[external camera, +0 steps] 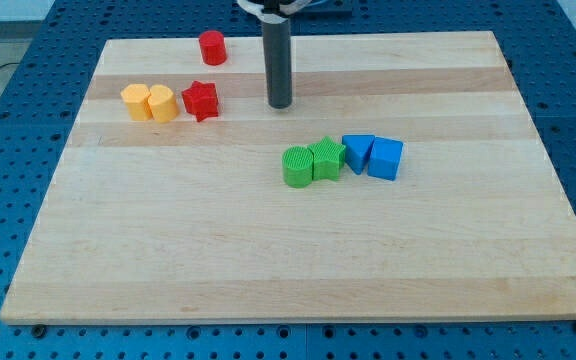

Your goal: Push the red star into the yellow heart

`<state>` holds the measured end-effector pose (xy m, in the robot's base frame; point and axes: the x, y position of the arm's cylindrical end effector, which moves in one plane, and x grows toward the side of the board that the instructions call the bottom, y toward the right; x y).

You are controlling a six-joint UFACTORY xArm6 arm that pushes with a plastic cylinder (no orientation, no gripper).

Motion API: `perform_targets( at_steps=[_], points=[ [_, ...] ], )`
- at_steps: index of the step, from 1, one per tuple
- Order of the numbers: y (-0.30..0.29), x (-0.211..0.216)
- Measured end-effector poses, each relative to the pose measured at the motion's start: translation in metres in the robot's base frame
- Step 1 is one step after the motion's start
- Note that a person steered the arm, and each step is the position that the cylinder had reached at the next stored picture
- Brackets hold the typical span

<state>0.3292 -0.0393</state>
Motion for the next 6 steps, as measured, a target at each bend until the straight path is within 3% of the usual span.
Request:
perform_targets(
  at_steps=[2,6],
  points=[
    [-0.057,0.000],
    [-0.071,0.008]
  ],
)
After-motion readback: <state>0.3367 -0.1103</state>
